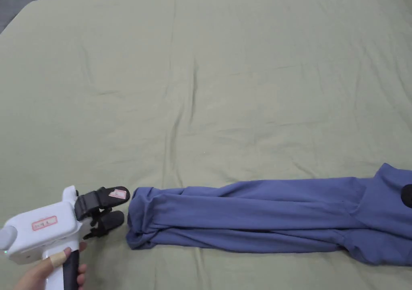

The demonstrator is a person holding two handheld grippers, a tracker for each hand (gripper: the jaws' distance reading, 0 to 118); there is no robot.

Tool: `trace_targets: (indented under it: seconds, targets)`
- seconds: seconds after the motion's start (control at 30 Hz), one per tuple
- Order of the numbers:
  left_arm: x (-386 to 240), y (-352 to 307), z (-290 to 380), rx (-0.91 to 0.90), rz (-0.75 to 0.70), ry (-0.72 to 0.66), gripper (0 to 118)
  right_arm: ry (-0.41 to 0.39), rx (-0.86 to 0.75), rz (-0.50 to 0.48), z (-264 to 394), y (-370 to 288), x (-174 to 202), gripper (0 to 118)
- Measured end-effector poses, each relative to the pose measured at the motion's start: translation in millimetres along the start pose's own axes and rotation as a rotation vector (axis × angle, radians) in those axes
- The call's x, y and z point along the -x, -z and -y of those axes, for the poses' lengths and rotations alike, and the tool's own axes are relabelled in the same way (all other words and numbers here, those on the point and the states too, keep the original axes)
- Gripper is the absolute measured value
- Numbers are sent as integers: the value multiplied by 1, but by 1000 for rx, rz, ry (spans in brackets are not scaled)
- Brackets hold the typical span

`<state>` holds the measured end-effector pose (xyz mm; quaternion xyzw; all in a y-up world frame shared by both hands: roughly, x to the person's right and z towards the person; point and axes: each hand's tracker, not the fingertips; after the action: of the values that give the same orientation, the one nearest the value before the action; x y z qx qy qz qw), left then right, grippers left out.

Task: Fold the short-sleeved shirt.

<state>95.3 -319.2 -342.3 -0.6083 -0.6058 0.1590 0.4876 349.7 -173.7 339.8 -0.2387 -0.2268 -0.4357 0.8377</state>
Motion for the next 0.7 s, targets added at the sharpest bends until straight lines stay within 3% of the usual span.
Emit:
trace_targets:
  seconds: [0.07,0.17,0.27,0.3,0.33,0.37,0.4,0.43,0.5,0.57,0.7]
  targets:
    - [-2,15,-9,15,101,38,118,-3,8,-16,2,1,1,2]
    - [-24,51,13,108,194,-54,118,-29,29,-23,5,3,9,2]
    - [9,63,-12,142,162,19,116,-54,42,-21,9,4,12,2]
    - [10,61,-19,137,151,21,52,-57,45,-18,9,4,13,2]
    - [15,57,-27,129,152,15,13,-59,48,-12,9,4,13,2]
    - [-27,78,19,93,57,29,13,-61,50,-6,9,5,13,2]
    - [-35,76,25,67,-99,63,13,-61,50,-2,9,5,12,2]
    - [-36,75,27,69,-151,44,13,-59,47,5,9,5,12,2]
    - [-65,51,42,39,-51,-33,13,-52,44,22,8,4,11,2]
    - [-82,37,54,-12,-12,-13,13,-58,35,33,7,3,13,2]
    - [-90,-16,19,-66,-200,73,13,-72,19,46,3,1,20,2]
